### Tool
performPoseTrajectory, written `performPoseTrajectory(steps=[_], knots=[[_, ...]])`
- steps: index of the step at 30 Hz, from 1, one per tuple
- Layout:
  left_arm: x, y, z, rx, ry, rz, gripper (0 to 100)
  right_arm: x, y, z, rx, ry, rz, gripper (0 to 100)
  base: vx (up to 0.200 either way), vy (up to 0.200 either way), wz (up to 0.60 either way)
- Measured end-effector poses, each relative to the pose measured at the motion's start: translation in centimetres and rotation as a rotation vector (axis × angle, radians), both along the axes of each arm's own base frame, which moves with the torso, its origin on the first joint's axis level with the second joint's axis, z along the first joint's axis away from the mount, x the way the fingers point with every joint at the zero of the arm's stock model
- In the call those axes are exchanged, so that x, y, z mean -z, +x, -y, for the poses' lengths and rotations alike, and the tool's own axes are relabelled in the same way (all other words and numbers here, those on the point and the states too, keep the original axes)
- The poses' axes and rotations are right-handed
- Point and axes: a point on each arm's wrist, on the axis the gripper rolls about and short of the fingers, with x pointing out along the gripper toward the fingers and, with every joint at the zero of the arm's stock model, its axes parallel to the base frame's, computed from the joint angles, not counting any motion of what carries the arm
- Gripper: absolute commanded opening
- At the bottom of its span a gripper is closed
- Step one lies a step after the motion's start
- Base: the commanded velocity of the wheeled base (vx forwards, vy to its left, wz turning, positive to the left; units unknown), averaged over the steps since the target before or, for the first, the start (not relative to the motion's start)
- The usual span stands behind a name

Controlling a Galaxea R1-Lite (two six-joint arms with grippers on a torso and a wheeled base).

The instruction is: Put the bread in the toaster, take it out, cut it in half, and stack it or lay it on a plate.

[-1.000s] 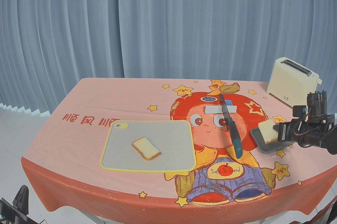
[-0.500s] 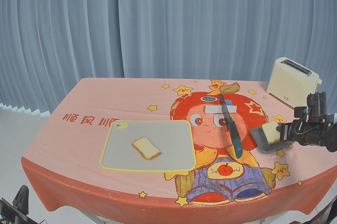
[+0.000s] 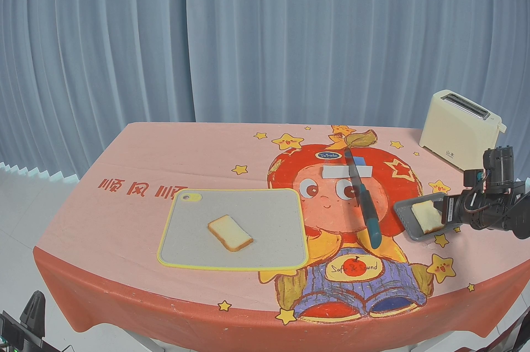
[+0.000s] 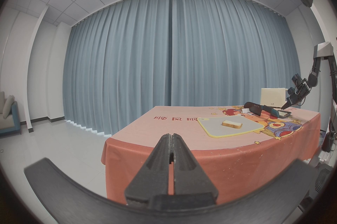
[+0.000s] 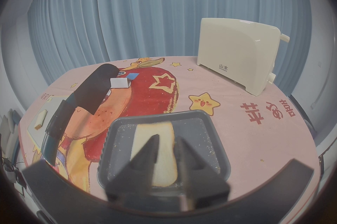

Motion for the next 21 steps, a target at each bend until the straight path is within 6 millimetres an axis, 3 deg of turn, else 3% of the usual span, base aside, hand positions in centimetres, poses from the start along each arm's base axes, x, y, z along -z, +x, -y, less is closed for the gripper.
performPoseTrajectory(steps=[21], knots=[[0.0, 0.0, 0.0, 0.0, 0.0, 0.0, 0, -1.0, -0.3, -0.2, 0.001, -0.001, 0.043, 100, 0.0, 0.0, 0.0]])
